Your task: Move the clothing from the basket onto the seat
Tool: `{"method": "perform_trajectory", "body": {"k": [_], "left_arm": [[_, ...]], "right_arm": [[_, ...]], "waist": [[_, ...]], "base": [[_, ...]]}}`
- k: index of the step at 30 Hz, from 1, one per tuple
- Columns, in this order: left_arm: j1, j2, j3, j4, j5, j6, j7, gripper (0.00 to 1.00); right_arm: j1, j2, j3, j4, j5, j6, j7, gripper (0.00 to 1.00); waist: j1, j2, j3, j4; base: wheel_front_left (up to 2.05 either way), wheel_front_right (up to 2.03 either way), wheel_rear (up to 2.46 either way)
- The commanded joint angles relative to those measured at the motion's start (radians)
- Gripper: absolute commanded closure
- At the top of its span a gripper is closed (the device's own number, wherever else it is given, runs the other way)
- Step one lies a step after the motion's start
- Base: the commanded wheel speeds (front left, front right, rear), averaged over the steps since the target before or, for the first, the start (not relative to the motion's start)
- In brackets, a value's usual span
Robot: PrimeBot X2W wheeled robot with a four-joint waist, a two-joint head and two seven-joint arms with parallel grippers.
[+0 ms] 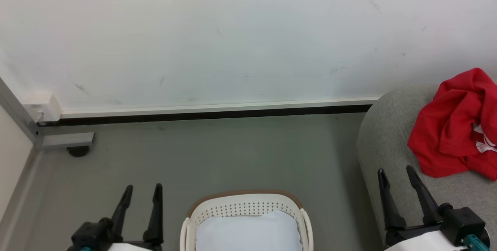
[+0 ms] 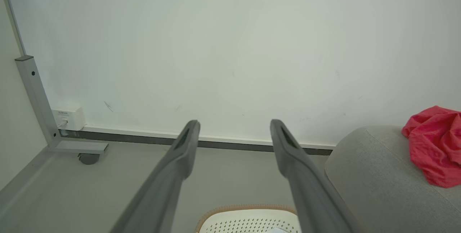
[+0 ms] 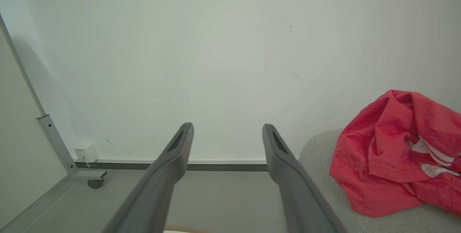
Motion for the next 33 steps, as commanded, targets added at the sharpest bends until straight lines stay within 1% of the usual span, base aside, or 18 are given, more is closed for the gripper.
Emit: {"method": "perform_trajectory", "body": {"k": [1, 4, 9, 10, 22, 33], "left_arm": [[-0.001, 0.000, -0.004, 0.005, 0.000, 0.000, 0.000, 1.00], [0.016, -0.005, -0.008, 0.031, -0.002, 0.000, 0.001, 1.00], [0.004, -0.005, 0.006, 0.037, -0.100, 0.000, 0.032, 1.00], [0.004, -0.005, 0.006, 0.037, -0.100, 0.000, 0.032, 1.00], [-0.005, -0.003, 0.021, 0.031, -0.316, -0.001, 0.086, 1.00], [-0.015, -0.002, 0.035, 0.029, -0.489, -0.001, 0.132, 1.00]], "right_arm": [[0.000, 0.000, 0.000, 0.003, 0.000, 0.000, 0.000, 1.00], [0.022, 0.001, 0.003, 0.026, 0.002, 0.000, 0.002, 1.00], [0.023, -0.001, -0.009, 0.021, 0.098, 0.000, 0.025, 1.00], [0.023, -0.001, -0.009, 0.021, 0.098, 0.000, 0.025, 1.00], [0.017, -0.007, -0.037, 0.017, 0.306, 0.000, 0.076, 1.00], [0.014, -0.010, -0.060, 0.013, 0.472, 0.000, 0.118, 1.00]], "waist": [[0.0000, -0.0001, 0.000, -0.001], [0.0000, -0.0001, 0.000, -0.001], [0.0000, -0.0001, 0.000, 0.002], [0.0000, -0.0001, 0.000, 0.002], [0.0000, -0.0001, 0.002, 0.009], [0.0000, -0.0001, 0.004, 0.015]], "base": [[0.00, 0.00, 0.00], [0.00, 0.00, 0.00], [0.00, 0.00, 0.00], [0.00, 0.00, 0.00], [0.00, 0.00, 0.00], [0.00, 0.00, 0.00]]}}
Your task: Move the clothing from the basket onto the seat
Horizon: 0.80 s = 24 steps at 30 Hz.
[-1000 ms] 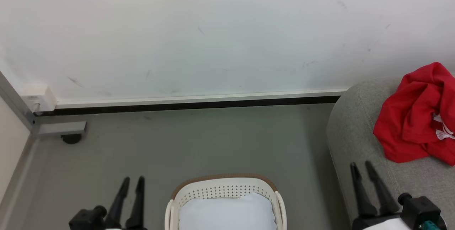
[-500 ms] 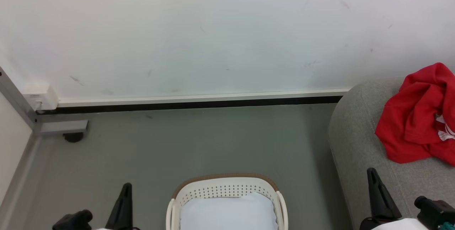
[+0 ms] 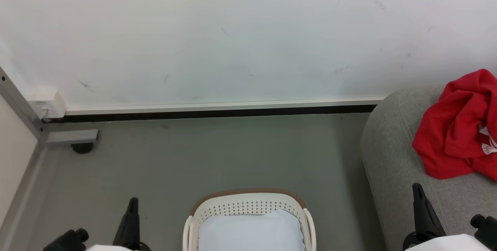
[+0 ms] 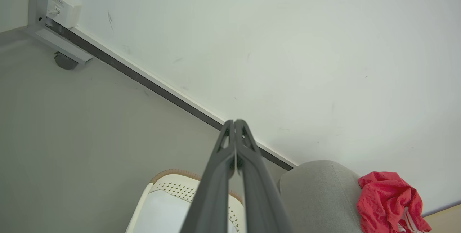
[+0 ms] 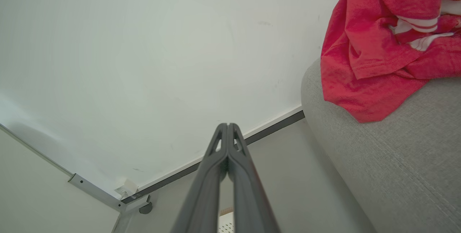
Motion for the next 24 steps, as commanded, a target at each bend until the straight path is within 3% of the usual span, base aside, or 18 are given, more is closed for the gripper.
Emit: {"method": "perform_trajectory", "body": {"k": [1, 24], "left_arm": [[-0.026, 0.005, 0.008, -0.016, -0.042, -0.001, 0.010, 1.00], [-0.044, 0.007, 0.034, -0.017, -0.340, -0.003, 0.089, 1.00]], "right_arm": [[-0.023, -0.008, -0.009, -0.017, 0.035, 0.000, 0.008, 1.00], [-0.029, -0.010, -0.054, -0.023, 0.318, -0.001, 0.085, 1.00]], "waist": [[0.0000, -0.0001, 0.000, 0.001], [0.0000, -0.0001, 0.004, 0.014]], "base": [[0.00, 0.00, 0.00], [0.00, 0.00, 0.00]]}}
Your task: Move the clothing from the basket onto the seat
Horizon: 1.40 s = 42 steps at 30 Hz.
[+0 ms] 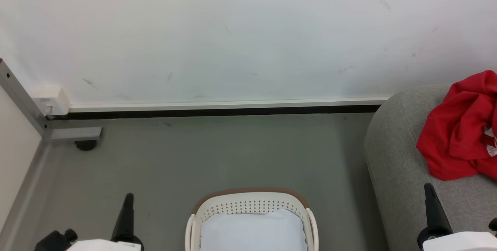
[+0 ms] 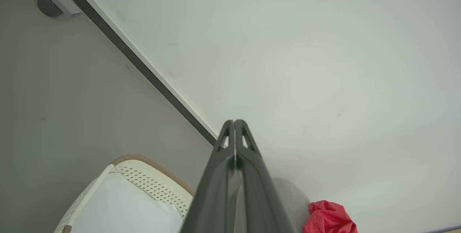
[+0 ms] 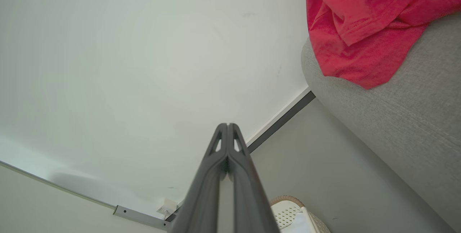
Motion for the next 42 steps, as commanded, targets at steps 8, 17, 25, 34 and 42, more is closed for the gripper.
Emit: {"method": "perform_trajectory", "body": {"k": [8, 17, 25, 34, 42], "left_arm": [[-0.027, 0.008, 0.013, -0.013, -0.114, -0.003, 0.028, 1.00], [-0.032, 0.008, 0.021, -0.013, -0.207, -0.003, 0.054, 1.00], [-0.037, 0.009, 0.028, -0.013, -0.285, -0.004, 0.073, 1.00], [-0.040, 0.010, 0.034, -0.013, -0.354, -0.004, 0.093, 1.00], [-0.045, 0.010, 0.040, -0.013, -0.419, -0.005, 0.111, 1.00]], "right_arm": [[-0.027, -0.008, -0.021, -0.015, 0.106, -0.001, 0.029, 1.00], [-0.028, -0.007, -0.037, -0.017, 0.194, -0.001, 0.053, 1.00], [-0.028, -0.007, -0.050, -0.018, 0.265, -0.001, 0.075, 1.00], [-0.029, -0.006, -0.062, -0.019, 0.330, -0.001, 0.094, 1.00], [-0.030, -0.005, -0.074, -0.021, 0.392, -0.002, 0.112, 1.00]], "waist": [[0.0000, -0.0001, 0.001, 0.005], [0.0000, -0.0001, 0.003, 0.010], [0.0000, -0.0001, 0.004, 0.014], [0.0000, -0.0001, 0.005, 0.019], [0.0000, -0.0001, 0.006, 0.023]], "base": [[0.00, 0.00, 0.00], [0.00, 0.00, 0.00], [0.00, 0.00, 0.00], [0.00, 0.00, 0.00], [0.00, 0.00, 0.00]]}}
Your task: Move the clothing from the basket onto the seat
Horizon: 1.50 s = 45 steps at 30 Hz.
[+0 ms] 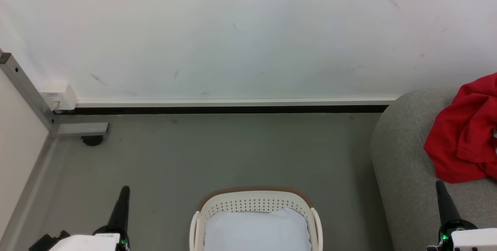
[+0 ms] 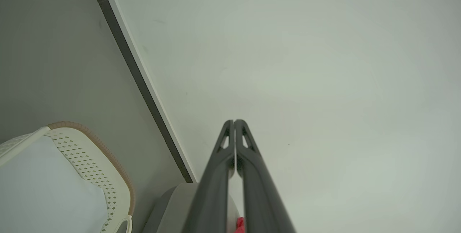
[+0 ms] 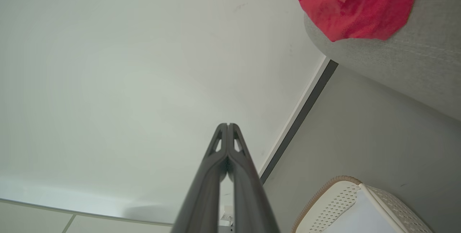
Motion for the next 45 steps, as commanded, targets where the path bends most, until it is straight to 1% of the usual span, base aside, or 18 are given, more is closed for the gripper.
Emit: {"method": "perform_trajectory", "body": {"k": [1, 32, 45], "left_arm": [[-0.016, 0.009, 0.006, -0.007, -0.019, -0.004, 0.007, 1.00], [-0.027, 0.010, 0.025, -0.006, -0.243, -0.006, 0.066, 1.00], [-0.027, 0.010, 0.024, -0.006, -0.240, -0.005, 0.066, 1.00]], "right_arm": [[-0.015, -0.004, -0.006, -0.010, 0.021, -0.002, 0.006, 1.00], [-0.018, 0.000, -0.046, -0.012, 0.223, -0.002, 0.067, 1.00], [-0.018, 0.002, -0.048, -0.011, 0.216, -0.002, 0.070, 1.00]], "waist": [[0.0000, 0.0000, 0.000, 0.001], [0.0000, 0.0000, 0.005, 0.018], [0.0000, 0.0000, 0.005, 0.018]], "base": [[0.00, 0.00, 0.00], [0.00, 0.00, 0.00], [0.00, 0.00, 0.00]]}}
